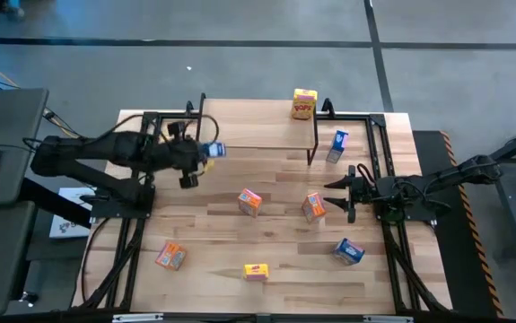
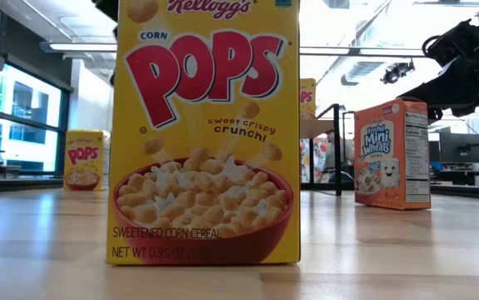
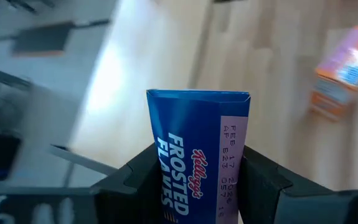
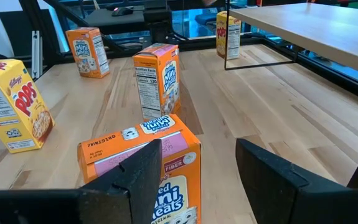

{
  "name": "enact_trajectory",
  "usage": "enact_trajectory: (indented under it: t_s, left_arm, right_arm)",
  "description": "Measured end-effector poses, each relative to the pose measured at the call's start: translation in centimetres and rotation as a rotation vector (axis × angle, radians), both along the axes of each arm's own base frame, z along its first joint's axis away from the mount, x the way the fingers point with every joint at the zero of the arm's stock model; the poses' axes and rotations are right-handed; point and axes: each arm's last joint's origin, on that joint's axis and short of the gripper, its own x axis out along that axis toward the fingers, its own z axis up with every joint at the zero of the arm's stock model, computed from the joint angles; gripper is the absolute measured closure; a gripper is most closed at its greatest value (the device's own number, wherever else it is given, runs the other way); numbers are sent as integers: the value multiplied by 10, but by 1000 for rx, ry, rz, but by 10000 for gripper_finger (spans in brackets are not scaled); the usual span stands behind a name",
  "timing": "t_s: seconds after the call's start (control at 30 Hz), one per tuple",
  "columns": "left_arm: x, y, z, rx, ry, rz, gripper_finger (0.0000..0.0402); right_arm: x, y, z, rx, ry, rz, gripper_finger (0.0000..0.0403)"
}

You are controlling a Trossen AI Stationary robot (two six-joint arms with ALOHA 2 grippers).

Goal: Stack cereal on shelf
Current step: Put the middle left blue cereal box on the shelf

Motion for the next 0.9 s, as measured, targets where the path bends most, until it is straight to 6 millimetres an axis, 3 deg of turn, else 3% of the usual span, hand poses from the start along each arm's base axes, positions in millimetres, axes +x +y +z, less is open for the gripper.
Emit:
enact_trajectory:
  t_s: [0.3,0.5,0.7,0.9]
  left_arm:
    - [6,52,20,230,-6,7,250]
    - [11,87,23,342,26,23,250]
    - [18,115,14,324,86,14,250]
    - [24,131,19,191,86,31,250]
  right_arm:
    - [0,0,0,0,0,0,206]
    - [0,0,0,0,0,0,206]
    - [0,0,0,0,0,0,206]
    - [0,0,0,0,0,0,206]
